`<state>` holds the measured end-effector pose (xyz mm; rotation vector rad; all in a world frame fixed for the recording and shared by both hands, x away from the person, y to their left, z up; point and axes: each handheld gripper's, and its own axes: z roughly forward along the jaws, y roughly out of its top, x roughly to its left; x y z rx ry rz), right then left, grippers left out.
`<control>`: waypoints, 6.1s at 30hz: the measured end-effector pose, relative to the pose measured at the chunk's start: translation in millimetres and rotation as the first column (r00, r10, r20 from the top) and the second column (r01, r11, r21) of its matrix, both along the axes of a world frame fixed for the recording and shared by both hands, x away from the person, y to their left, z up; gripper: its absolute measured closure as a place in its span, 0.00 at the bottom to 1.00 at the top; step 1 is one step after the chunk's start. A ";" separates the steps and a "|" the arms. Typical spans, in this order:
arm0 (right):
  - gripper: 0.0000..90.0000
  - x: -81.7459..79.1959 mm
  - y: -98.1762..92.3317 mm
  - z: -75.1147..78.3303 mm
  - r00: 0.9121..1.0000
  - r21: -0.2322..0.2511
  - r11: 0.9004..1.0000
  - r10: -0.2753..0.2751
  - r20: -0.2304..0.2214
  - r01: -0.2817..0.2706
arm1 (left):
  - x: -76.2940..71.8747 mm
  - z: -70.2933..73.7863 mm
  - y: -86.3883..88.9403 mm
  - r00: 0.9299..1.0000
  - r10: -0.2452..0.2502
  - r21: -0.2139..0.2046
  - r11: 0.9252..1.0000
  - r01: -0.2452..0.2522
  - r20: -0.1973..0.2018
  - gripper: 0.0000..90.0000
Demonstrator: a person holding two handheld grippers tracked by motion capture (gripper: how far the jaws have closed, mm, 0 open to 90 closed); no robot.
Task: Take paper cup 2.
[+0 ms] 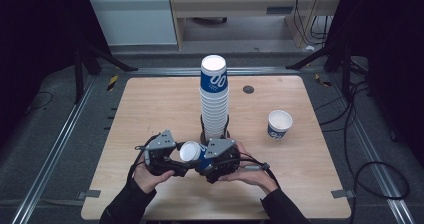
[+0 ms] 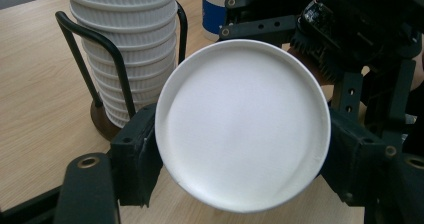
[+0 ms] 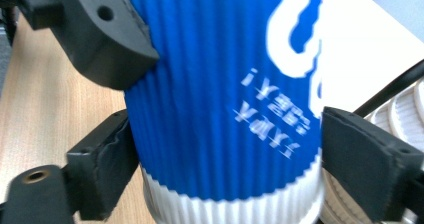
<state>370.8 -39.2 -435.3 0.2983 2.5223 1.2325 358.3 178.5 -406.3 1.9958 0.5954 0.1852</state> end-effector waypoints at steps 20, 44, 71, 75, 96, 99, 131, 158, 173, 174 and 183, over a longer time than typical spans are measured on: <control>0.10 9.1 -51.4 14.1 0.994 0.193 0.980 -0.034 -0.100 0.053 | 10.4 9.4 34.1 0.999 0.033 -0.170 0.985 -0.028 0.024 0.30; 0.12 7.1 -31.7 -1.1 0.969 0.246 0.964 0.153 -0.193 -0.103 | -2.6 4.4 2.9 0.990 -0.135 -0.151 0.979 0.138 0.028 0.30; 0.17 10.4 -47.5 6.6 0.987 0.146 0.988 0.080 -0.137 -0.060 | -0.3 11.4 17.4 0.995 -0.092 -0.107 0.990 0.094 0.023 0.25; 0.17 9.8 -45.2 6.0 0.993 0.071 0.996 0.054 -0.101 -0.047 | 1.7 3.8 11.1 0.995 -0.100 -0.044 0.994 0.100 -0.011 0.23; 0.16 -1.5 -13.4 -9.0 0.994 -0.115 0.988 0.099 -0.047 -0.104 | 5.9 -15.1 -6.7 0.987 -0.118 0.064 0.990 0.126 -0.109 0.28; 0.15 -1.3 -13.4 -8.7 0.994 -0.106 0.989 0.096 -0.051 -0.101 | 5.6 -14.3 -6.1 0.987 -0.119 0.059 0.990 0.125 -0.104 0.28; 0.08 11.6 -55.5 14.7 0.985 0.241 0.970 0.078 -0.153 -0.039 | 8.6 4.4 29.0 0.993 -0.118 -0.223 0.967 0.119 0.019 0.29; 0.17 4.1 -45.4 8.0 0.947 0.282 0.940 0.252 -0.197 -0.191 | 1.2 -1.2 6.6 0.968 -0.252 -0.183 0.952 0.245 -0.012 0.29; 0.17 6.1 -53.6 8.8 0.970 0.140 0.979 0.169 -0.176 -0.145 | 4.4 2.7 19.8 0.977 -0.215 -0.092 0.973 0.212 -0.016 0.25; 0.17 6.0 -52.0 7.2 0.971 0.111 0.983 0.161 -0.174 -0.143 | 4.4 1.2 17.8 0.974 -0.224 -0.076 0.972 0.221 -0.026 0.24; 0.17 -0.2 -37.5 -0.8 0.966 -0.003 0.981 0.191 -0.177 -0.195 | 4.1 -16.0 -1.5 0.961 -0.261 0.058 0.962 0.267 -0.092 0.23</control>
